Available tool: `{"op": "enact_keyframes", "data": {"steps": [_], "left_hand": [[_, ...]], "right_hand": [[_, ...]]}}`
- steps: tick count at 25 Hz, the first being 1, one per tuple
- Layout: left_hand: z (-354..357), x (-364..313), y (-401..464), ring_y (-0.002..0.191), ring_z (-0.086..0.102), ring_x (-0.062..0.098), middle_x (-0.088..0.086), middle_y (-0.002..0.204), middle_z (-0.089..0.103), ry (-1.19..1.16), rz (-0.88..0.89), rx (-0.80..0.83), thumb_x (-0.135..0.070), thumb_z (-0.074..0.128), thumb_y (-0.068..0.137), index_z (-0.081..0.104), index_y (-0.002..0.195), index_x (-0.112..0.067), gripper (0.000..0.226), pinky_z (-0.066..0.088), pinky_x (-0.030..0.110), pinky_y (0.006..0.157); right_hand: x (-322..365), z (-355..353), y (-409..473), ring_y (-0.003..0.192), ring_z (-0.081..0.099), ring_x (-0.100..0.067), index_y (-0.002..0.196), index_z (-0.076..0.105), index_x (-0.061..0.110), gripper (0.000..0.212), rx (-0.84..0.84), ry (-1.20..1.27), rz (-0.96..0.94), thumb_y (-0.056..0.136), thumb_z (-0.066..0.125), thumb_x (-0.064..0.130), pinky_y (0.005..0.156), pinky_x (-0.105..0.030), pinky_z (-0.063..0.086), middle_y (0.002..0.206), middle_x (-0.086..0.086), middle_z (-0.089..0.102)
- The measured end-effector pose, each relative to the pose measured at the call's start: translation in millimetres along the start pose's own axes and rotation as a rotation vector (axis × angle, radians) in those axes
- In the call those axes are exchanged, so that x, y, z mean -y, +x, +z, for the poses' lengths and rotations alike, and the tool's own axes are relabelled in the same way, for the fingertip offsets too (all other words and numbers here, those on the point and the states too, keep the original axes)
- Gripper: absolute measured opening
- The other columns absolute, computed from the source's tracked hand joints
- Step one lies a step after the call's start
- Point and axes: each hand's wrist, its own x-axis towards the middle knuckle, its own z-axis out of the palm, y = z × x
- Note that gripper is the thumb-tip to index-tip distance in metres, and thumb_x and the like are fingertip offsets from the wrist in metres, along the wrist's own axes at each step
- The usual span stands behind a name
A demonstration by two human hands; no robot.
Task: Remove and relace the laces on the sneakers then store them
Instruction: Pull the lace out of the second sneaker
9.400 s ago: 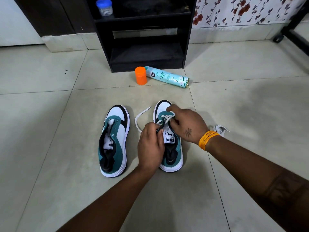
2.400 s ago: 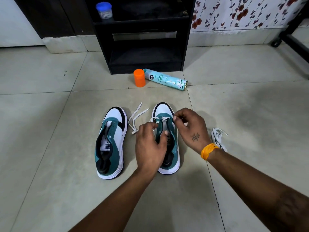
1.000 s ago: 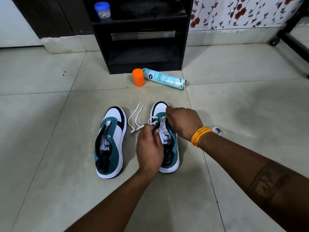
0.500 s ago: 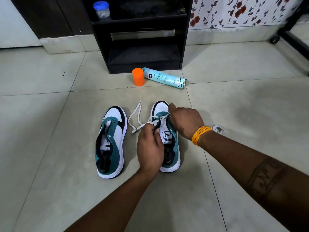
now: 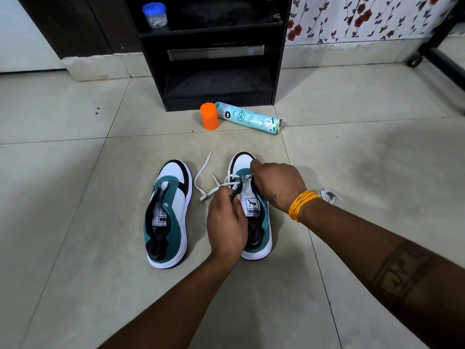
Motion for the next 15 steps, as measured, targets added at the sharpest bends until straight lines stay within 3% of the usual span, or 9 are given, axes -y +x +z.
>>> {"op": "enact_keyframes", "data": {"steps": [3,5,7,9,11,13,15], "left_hand": [[0,0,0,0.089,0.057,0.026,0.004,0.095,0.065,-0.002,-0.005,0.005,-0.016,0.055,0.102,0.054,0.099,-0.012,0.005,0.043,0.039,0.074],[0,-1,0,0.089,0.057,0.026,0.003,0.094,0.065,-0.006,-0.002,0.002,-0.016,0.055,0.102,0.053,0.098,-0.013,0.005,0.044,0.039,0.074],[0,0,1,0.088,0.057,0.027,0.004,0.094,0.064,0.004,0.011,-0.001,-0.016,0.055,0.102,0.053,0.097,-0.013,0.005,0.043,0.039,0.074],[1,0,1,0.088,0.056,0.027,0.004,0.094,0.064,0.013,0.017,-0.001,-0.015,0.055,0.102,0.052,0.097,-0.013,0.006,0.043,0.040,0.073],[1,1,1,0.089,0.057,0.027,0.004,0.094,0.064,0.005,0.003,0.007,-0.015,0.055,0.102,0.052,0.097,-0.013,0.006,0.044,0.041,0.073],[0,0,1,0.090,0.057,0.027,0.004,0.095,0.064,-0.005,-0.004,0.008,-0.015,0.055,0.102,0.053,0.098,-0.013,0.005,0.045,0.041,0.075],[1,1,1,0.092,0.058,0.026,0.003,0.097,0.066,-0.003,-0.005,0.009,-0.016,0.055,0.102,0.054,0.100,-0.013,0.003,0.046,0.041,0.077]], "right_hand": [[-19,11,0,0.092,0.066,-0.042,0.112,0.054,0.006,0.023,0.019,0.194,0.394,0.099,0.049,0.024,0.064,-0.035,0.038,0.103,-0.017,0.070],[-28,15,-3,0.095,0.065,-0.042,0.110,0.059,0.006,0.024,0.028,0.376,0.531,0.098,0.049,0.024,0.067,-0.033,0.040,0.104,-0.018,0.070],[-22,11,-5,0.093,0.066,-0.042,0.122,0.058,0.012,0.028,0.011,0.382,0.397,0.098,0.049,0.023,0.066,-0.033,0.039,0.101,-0.017,0.071],[-10,3,-6,0.088,0.066,-0.041,0.136,0.048,0.021,0.039,0.020,0.227,0.138,0.097,0.050,0.021,0.063,-0.034,0.037,0.098,-0.013,0.071],[1,-3,-4,0.084,0.065,-0.040,0.132,0.046,0.020,0.039,0.017,0.051,-0.018,0.094,0.052,0.018,0.060,-0.035,0.033,0.096,-0.011,0.070],[-2,0,-1,0.085,0.066,-0.041,0.124,0.047,0.013,0.031,0.028,0.008,0.081,0.094,0.052,0.017,0.061,-0.035,0.033,0.097,-0.013,0.070],[-17,11,0,0.093,0.066,-0.042,0.114,0.053,0.008,0.022,0.069,0.206,0.368,0.094,0.052,0.017,0.065,-0.035,0.039,0.102,-0.016,0.069]]}}
